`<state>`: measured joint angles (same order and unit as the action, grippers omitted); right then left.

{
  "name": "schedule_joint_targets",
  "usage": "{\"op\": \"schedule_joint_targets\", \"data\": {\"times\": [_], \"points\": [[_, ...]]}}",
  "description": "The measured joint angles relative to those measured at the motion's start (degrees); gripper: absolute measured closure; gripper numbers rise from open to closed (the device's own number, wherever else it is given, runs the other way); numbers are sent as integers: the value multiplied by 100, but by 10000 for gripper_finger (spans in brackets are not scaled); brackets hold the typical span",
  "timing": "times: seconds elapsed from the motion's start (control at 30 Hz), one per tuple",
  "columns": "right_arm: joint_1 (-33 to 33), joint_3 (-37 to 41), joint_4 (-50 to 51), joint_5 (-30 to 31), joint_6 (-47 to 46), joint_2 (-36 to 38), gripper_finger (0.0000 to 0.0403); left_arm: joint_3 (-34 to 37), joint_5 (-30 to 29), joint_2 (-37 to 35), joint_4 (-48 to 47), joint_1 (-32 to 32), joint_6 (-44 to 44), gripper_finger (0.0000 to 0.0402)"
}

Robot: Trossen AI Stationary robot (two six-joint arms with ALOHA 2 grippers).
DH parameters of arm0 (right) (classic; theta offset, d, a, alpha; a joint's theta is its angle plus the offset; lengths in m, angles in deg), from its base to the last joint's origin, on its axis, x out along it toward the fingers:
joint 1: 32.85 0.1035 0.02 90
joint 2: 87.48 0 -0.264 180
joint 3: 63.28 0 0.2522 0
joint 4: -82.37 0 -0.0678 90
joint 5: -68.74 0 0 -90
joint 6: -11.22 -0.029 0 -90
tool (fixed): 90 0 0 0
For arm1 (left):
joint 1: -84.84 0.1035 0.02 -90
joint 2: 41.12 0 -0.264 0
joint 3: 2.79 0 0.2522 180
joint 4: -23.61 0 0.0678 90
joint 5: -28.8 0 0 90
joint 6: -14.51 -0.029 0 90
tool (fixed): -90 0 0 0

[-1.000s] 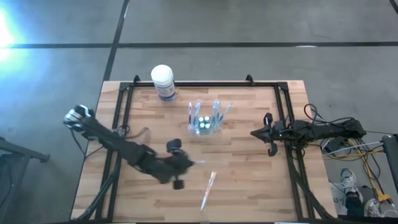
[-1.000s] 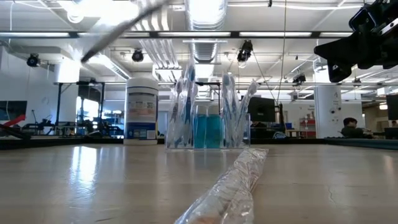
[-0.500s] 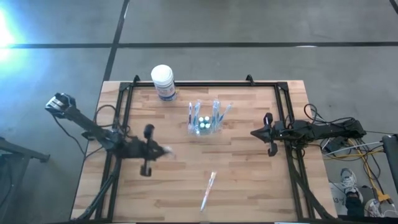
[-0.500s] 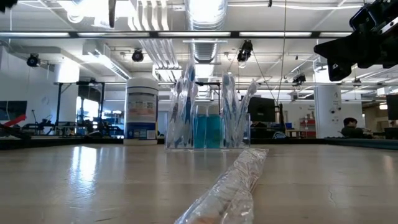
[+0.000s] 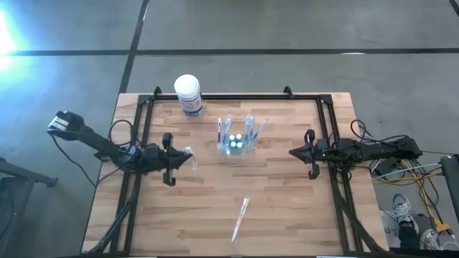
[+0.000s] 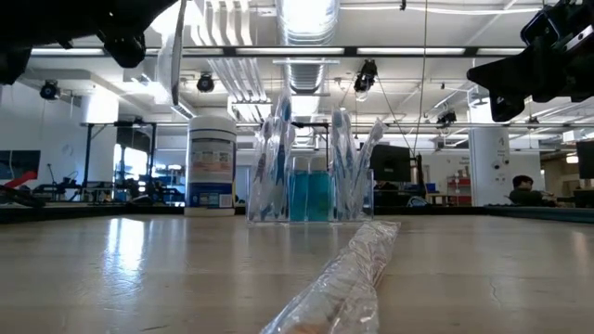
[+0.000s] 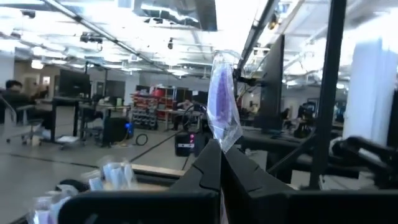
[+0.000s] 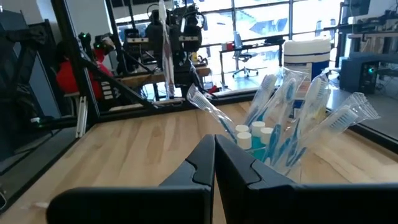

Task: Pick & Place toothbrushing station
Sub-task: Put the violet toothbrush into the transparent bin organizer

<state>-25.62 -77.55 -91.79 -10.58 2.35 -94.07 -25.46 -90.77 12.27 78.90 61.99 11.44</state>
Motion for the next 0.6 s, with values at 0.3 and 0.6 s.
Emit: {"op": "schedule_joint_targets", "data": {"times": [0.3,0.6], "points": [[0,-2,17,0,-66,0,394,-44,895,-110,-242,843,609,401],[0,-1,-8,-2,-55,-150,394,-428,3926,-66,-1169,2978,1470,401]]}}
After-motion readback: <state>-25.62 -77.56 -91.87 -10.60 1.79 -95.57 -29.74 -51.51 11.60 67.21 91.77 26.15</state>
